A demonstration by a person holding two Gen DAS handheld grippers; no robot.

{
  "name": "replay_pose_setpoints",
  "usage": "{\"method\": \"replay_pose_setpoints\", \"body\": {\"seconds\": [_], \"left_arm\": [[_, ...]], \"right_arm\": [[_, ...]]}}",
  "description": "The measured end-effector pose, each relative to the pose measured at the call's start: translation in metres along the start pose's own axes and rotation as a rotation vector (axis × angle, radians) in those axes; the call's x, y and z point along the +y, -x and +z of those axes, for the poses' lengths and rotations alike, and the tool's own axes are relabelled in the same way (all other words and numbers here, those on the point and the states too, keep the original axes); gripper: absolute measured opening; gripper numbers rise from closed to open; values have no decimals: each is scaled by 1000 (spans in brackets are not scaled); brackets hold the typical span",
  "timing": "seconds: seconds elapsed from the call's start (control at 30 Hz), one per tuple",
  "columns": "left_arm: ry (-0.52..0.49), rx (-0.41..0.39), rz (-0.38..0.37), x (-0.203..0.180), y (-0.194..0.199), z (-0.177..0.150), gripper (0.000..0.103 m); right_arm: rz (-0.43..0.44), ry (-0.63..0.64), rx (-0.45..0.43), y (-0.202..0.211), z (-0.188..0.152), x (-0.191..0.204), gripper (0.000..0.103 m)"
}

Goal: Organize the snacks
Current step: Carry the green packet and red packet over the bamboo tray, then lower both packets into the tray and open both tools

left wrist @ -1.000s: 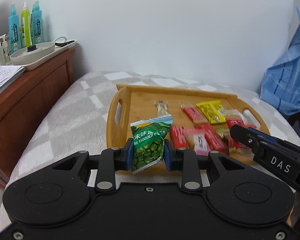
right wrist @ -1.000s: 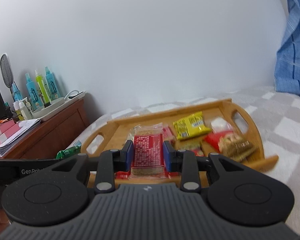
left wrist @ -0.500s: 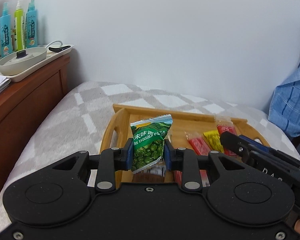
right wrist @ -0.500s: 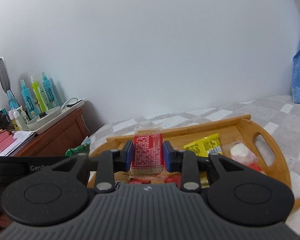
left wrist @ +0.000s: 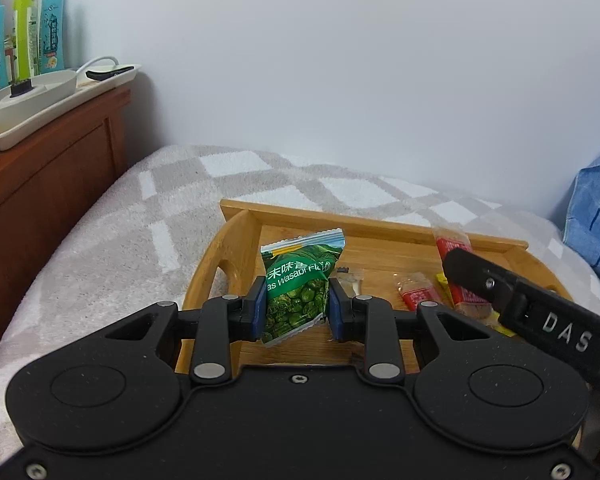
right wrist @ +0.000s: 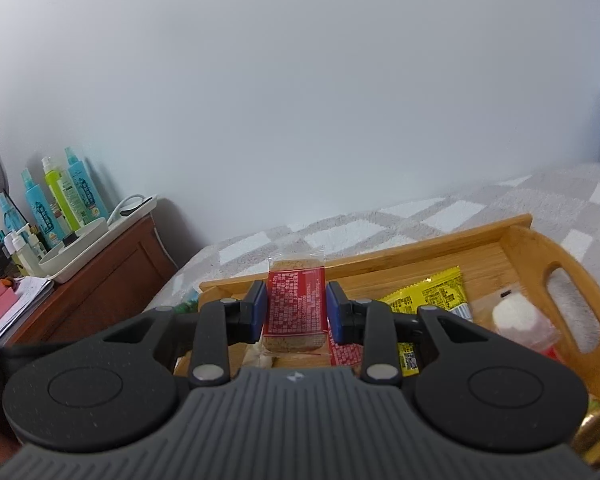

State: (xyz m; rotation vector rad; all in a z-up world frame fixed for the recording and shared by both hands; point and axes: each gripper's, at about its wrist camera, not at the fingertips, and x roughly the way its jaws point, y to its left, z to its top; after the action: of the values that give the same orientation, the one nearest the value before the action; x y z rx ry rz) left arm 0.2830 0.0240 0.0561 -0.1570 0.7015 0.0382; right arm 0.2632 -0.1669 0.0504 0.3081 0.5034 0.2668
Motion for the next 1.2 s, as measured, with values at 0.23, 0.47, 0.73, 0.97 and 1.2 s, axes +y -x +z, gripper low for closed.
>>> {"method": "replay_pose_setpoints", "body": {"seconds": [0.23, 0.47, 0.73, 0.97, 1.2], "left_arm": [[-14, 21, 22, -4, -19, -5, 29], [-30, 34, 33, -7, -28, -9, 29], [-44, 46, 52, -7, -35, -10, 29], [-44, 55, 59, -5, -40, -12, 29], [-47, 52, 60, -6, -40, -11, 29]], "right_arm": [[10, -27, 37, -18, -4, -7, 36], [9, -28, 67, -31, -9, -7, 36], [3, -47, 103, -38, -14, -9, 37], [-6, -36, 110, -41, -17, -8, 37], [-7, -31, 114, -43, -17, -9, 37]]}}
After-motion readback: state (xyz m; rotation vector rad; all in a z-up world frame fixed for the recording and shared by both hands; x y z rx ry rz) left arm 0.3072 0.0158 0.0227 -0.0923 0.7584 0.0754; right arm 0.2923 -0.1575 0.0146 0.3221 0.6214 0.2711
